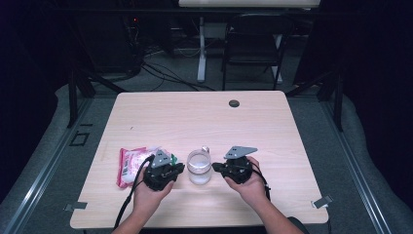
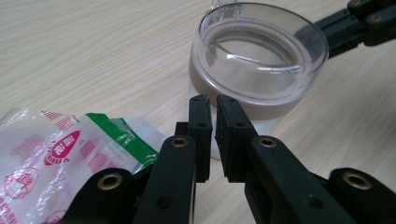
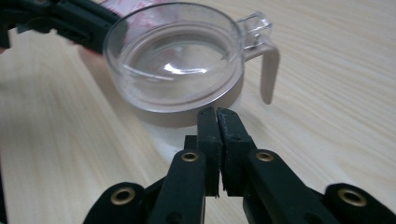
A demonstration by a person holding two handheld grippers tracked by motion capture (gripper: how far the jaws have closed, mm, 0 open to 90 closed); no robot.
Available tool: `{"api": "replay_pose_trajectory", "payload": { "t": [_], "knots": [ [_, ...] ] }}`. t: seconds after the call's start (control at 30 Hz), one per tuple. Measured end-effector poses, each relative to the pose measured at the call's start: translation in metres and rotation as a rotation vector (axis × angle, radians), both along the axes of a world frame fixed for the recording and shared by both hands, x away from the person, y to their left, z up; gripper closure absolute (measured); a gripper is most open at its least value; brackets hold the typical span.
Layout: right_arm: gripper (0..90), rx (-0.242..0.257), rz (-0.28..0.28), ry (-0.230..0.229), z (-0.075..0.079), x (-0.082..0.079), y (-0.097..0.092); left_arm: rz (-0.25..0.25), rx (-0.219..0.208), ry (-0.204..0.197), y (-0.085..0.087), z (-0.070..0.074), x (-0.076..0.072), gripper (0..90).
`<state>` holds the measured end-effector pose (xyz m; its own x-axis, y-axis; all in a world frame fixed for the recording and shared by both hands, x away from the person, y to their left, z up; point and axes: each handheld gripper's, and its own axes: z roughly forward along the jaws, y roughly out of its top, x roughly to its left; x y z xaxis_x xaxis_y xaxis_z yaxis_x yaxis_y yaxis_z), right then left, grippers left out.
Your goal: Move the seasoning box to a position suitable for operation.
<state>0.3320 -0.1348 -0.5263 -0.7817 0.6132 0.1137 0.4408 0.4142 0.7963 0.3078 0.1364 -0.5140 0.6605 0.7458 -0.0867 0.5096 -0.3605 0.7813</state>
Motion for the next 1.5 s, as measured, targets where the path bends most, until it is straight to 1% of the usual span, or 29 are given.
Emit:
{"api": "replay_pose_trajectory", "payload": {
  "t": [0.03, 0.07, 0.13, 0.23, 0.3, 0.33, 0.37, 0.43, 0.5, 0.53, 0.67, 0.73, 0.77, 0.87, 0.9, 1.0, 1.13, 1.3, 1.37, 1.5],
  "knots": [
    [86.8, -0.001, 0.014, 0.004, -0.001, 0.000, 0.001, 0.002, 0.005, 0.000, 0.001, 0.000, 0.000, 84.5],
    [86.8, -0.005, 0.020, 0.003, -0.001, 0.000, 0.003, 0.008, -0.003, 0.004, 0.002, 0.000, 0.000, 84.4],
    [86.8, -0.013, 0.014, -0.002, 0.000, 0.002, 0.003, 0.008, 0.004, 0.002, 0.003, 0.000, -0.001, 84.2],
    [87.0, 0.003, -0.030, -0.009, 0.000, 0.009, 0.000, 0.014, 0.010, 0.002, 0.003, -0.001, -0.003, 84.2],
    [86.4, 0.010, -0.057, -0.005, -0.001, 0.017, 0.001, 0.018, 0.013, 0.007, 0.004, -0.002, -0.004, 83.9],
    [85.3, 0.003, -0.059, -0.006, -0.001, 0.020, 0.001, 0.025, 0.014, 0.004, 0.005, -0.002, -0.005, 83.8],
    [84.3, -0.002, -0.067, -0.017, -0.003, 0.025, 0.003, 0.024, 0.015, 0.002, 0.006, -0.002, -0.006, 83.7],
    [83.9, -0.013, -0.066, -0.024, -0.007, 0.033, 0.006, 0.032, 0.016, 0.002, 0.009, -0.002, -0.007, 83.6],
    [83.6, -0.025, -0.062, -0.009, -0.011, 0.040, 0.007, 0.043, 0.010, 0.001, 0.011, -0.003, -0.008, 83.4],
    [83.6, -0.031, -0.060, -0.012, -0.012, 0.042, 0.008, 0.044, 0.015, 0.004, 0.013, -0.002, -0.009, 83.2],
    [81.0, -0.037, -0.045, -0.025, -0.013, 0.049, 0.012, 0.064, 0.011, 0.009, 0.017, -0.004, -0.012, 82.6],
    [79.7, -0.044, -0.035, -0.030, -0.014, 0.051, 0.014, 0.069, 0.015, 0.008, 0.019, -0.004, -0.013, 82.3],
    [79.5, -0.044, -0.038, -0.031, -0.015, 0.053, 0.015, 0.075, 0.009, 0.010, 0.020, -0.004, -0.014, 82.3],
    [78.4, -0.048, -0.034, -0.025, -0.017, 0.057, 0.018, 0.085, 0.010, 0.004, 0.022, -0.004, -0.016, 81.7],
    [78.1, -0.054, -0.025, -0.023, -0.017, 0.058, 0.018, 0.086, 0.011, 0.007, 0.023, -0.004, -0.016, 81.5],
    [77.1, -0.051, -0.033, -0.024, -0.019, 0.061, 0.019, 0.097, 0.009, 0.008, 0.025, -0.005, -0.017, 81.3],
    [76.3, -0.048, -0.024, -0.013, -0.021, 0.067, 0.020, 0.102, 0.013, 0.008, 0.027, -0.005, -0.019, 81.2],
    [78.1, -0.052, -0.025, 0.000, -0.023, 0.070, 0.022, 0.113, 0.012, 0.011, 0.030, -0.005, -0.020, 81.1],
    [79.9, -0.040, -0.022, 0.006, -0.024, 0.071, 0.022, 0.118, 0.005, 0.011, 0.030, -0.006, -0.020, 81.1],
    [81.2, -0.047, -0.015, 0.000, -0.024, 0.071, 0.024, 0.120, 0.007, 0.012, 0.031, -0.006, -0.020, 80.9]
  ]
}}
